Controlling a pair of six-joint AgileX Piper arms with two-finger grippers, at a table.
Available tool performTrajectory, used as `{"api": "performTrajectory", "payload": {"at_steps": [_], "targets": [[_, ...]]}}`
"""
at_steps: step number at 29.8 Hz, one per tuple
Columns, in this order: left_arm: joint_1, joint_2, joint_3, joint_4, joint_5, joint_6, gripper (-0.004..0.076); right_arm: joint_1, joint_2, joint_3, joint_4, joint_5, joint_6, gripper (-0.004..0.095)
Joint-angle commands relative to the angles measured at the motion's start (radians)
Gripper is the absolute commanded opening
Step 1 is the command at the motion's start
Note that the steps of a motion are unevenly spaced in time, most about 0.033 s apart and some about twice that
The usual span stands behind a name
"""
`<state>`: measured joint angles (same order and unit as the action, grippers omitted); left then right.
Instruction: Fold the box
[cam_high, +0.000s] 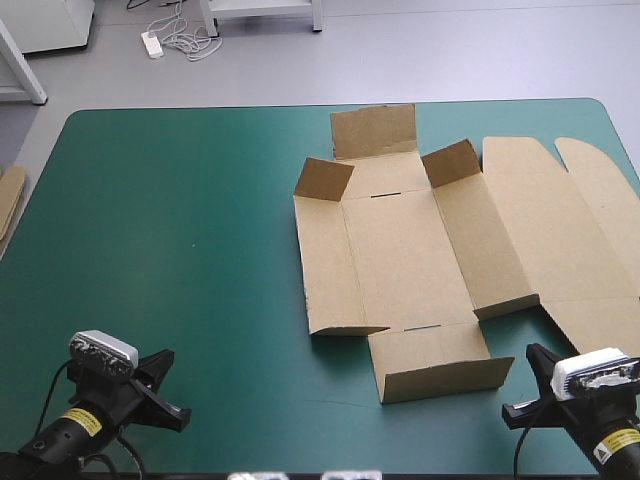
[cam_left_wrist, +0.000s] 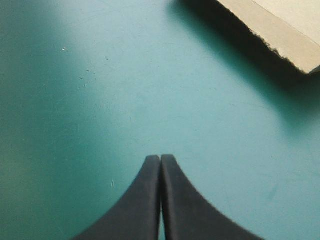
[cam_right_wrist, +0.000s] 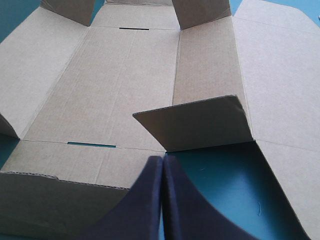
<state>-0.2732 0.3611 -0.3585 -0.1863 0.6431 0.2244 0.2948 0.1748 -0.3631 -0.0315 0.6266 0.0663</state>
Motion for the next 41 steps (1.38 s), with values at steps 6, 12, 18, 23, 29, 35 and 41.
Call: {"api": "performTrajectory", "payload": {"at_steps": [6, 12, 18, 23, 29, 35, 41], "targets": [[-0.006, 0.007, -0.027, -0.017, -0.062, -0.003, -0.0009, 0.002, 0.019, -0.026, -0.008, -0.072, -0.001, -0.0019], [-0.006, 0.007, -0.018, -0.017, -0.062, -0.003, -0.0009, 0.002, 0.019, -0.026, -0.008, -0.072, -0.001, -0.0019], [-0.006, 0.007, -0.018, -0.017, -0.070, -0.008, -0.0008, 0.002, 0.019, -0.026, -0.008, -0.072, -0.001, -0.0019], [-0.006, 0.011, -0.031, -0.074, -0.086, -0.093, 0.0099, 0.002, 0.019, -0.026, -0.008, -0.072, -0.001, -0.0019], [-0.006, 0.086, -0.077, -0.377, -0.076, -0.107, 0.0486, 0.002, 0.019, -0.026, -0.008, -0.072, -0.001, -0.0019], [-0.006, 0.256, -0.144, -0.640, -0.035, -0.040, 0.0489, 0.002, 0.019, -0.026, -0.002, -0.072, -0.001, -0.0019], [-0.004, 0.481, -0.258, -0.748, 0.042, 0.092, 0.0473, 0.002, 0.019, -0.026, 0.000, -0.072, -0.001, -0.0019]]}}
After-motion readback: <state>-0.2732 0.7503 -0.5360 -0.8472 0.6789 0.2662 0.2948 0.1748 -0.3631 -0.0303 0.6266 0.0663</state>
